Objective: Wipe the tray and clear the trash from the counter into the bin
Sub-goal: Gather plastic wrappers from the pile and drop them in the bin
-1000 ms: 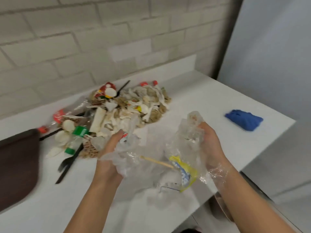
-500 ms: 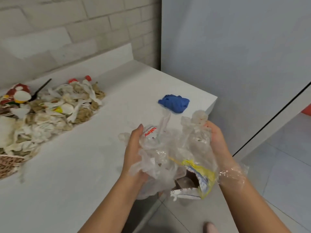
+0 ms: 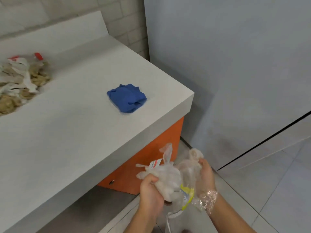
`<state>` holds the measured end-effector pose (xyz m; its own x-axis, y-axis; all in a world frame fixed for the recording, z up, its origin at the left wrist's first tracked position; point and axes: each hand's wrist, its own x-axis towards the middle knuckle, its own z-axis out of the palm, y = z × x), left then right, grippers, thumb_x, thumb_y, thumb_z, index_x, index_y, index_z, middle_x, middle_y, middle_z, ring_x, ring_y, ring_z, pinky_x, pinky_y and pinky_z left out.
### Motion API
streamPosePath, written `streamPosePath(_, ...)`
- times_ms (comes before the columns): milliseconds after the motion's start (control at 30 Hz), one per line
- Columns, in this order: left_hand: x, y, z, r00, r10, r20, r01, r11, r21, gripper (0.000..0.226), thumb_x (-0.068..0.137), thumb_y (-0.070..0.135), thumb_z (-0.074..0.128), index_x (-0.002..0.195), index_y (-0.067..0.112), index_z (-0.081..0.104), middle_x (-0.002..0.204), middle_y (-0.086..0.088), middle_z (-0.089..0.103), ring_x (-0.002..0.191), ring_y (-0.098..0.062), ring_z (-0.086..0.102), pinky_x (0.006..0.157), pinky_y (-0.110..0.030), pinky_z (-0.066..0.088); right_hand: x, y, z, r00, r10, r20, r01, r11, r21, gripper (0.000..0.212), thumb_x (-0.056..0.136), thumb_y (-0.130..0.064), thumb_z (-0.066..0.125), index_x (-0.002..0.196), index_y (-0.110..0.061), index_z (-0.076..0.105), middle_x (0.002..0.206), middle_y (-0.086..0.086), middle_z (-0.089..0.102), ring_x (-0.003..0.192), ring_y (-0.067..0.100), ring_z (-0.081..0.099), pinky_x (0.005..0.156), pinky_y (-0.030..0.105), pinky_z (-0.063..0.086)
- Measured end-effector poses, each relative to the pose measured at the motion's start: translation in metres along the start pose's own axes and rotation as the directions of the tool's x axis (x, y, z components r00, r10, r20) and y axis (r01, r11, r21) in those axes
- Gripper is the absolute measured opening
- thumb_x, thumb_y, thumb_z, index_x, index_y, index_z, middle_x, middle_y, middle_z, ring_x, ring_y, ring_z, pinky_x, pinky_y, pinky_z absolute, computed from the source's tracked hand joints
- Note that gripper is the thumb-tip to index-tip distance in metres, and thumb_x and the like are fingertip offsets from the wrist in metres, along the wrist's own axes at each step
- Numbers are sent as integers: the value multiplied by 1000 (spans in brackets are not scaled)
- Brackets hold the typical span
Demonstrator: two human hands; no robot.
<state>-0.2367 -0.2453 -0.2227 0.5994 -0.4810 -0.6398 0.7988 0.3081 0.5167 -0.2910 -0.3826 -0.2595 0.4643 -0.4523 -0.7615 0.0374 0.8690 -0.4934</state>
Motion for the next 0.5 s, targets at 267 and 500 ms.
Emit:
streamPosePath(267,204,-109,-96,930,-185,-319,285,908,307,66,52,1,53,117,-1,58,104,-16,66,94,-32,63,81,-39,49,184,79,-74,977,-22,-210,26,1000,14,23,85,-24,44,72,-9,58,59,8,60,53,21,57,55,30,42)
streamPosePath(500,322,-176,-141,908,274,-316,64,656,752,33,88,-1,51,118,14,52,99,-2,58,98,-29,59,80,-37,47,296,142,-123,910,-401,-102,304,816,-492,29,82,2,50,106,-15,50,96,3,53,86,17,56,74,30,47)
